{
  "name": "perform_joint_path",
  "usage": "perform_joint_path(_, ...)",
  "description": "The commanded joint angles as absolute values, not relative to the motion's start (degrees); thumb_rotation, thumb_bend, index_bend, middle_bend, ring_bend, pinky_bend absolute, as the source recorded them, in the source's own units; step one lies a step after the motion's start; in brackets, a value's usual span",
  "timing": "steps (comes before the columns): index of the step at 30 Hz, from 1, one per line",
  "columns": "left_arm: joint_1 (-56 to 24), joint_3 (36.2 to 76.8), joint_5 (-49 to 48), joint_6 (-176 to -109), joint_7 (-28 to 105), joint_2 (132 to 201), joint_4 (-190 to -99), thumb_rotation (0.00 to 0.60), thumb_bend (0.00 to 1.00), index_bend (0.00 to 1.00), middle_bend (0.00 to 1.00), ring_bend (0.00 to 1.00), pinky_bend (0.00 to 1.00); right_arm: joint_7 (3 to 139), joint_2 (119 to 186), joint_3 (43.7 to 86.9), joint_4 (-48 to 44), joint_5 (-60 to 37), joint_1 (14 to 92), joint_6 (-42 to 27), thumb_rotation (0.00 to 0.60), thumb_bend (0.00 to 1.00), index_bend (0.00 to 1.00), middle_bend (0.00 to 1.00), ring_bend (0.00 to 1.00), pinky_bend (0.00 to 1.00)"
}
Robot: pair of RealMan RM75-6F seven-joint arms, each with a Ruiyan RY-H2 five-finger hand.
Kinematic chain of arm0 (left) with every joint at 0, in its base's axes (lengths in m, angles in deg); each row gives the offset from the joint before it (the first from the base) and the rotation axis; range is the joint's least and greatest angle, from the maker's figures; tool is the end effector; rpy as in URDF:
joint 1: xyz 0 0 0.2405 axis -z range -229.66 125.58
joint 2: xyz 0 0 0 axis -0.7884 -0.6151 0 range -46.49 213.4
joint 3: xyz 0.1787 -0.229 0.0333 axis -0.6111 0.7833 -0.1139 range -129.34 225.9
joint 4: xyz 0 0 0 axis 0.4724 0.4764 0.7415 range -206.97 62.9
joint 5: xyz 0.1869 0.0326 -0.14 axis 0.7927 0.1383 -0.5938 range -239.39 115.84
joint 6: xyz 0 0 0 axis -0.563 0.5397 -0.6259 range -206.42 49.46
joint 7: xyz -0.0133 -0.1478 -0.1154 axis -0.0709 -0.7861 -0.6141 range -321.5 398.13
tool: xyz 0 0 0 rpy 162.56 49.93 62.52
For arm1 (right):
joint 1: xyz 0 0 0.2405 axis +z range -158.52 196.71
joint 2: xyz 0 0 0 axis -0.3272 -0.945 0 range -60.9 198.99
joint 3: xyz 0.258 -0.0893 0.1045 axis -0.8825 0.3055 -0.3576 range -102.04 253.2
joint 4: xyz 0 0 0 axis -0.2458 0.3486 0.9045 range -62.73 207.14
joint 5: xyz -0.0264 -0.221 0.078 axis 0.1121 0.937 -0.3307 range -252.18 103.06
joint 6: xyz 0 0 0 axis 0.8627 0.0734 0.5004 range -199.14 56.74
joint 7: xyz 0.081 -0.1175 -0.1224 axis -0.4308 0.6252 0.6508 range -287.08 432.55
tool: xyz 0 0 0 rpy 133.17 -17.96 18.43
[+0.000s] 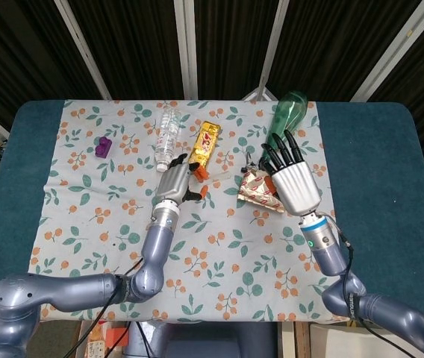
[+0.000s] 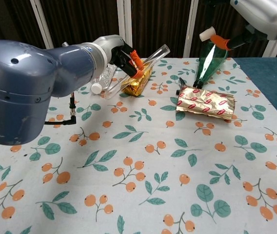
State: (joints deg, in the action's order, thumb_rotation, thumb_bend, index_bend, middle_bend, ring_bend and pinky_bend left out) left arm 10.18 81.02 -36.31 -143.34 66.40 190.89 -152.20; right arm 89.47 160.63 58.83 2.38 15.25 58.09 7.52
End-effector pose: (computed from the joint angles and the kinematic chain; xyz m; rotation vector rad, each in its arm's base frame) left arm -0.0026 0.4676 -0.0993 -1.3933 -1.4843 -1.1442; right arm -0.1391 -0.4345 0.0383 1.5738 -0.2882 1.2609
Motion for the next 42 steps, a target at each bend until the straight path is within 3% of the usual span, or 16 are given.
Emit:
perform_joint_path(1, 10.2, 81.3, -33.2, -143.8, 63.4, 191.8, -151.1, 0.6, 0.6, 0.56, 0.48, 0.06, 0.0, 89.7, 160.6, 58.6, 2.3, 15.1, 58.5, 7.5, 0.6, 0.43, 0.69, 0.27, 0.1, 0.0)
perform_joint_path(15, 8.3, 78.1, -20.2, -143.0, 51.8, 194.7, -146.0, 0.6, 0.6, 0.55, 0.48, 0.06, 0.0, 90.0, 160.1, 58.8, 2.6, 15.3, 59.7, 7.8, 0.6, 0.43, 0.69, 0.27, 0.1, 0.0)
perform_joint_path(42, 8.2, 80.9, -25.0, -142.6, 55.4, 195.4, -147.8, 0.6, 0.6, 0.55, 0.48, 0.06, 0.0, 92.5, 160.7, 61.4, 7.3, 19.7, 63.5, 7.8, 0.6, 0.43, 0.69, 0.27, 0.1, 0.0)
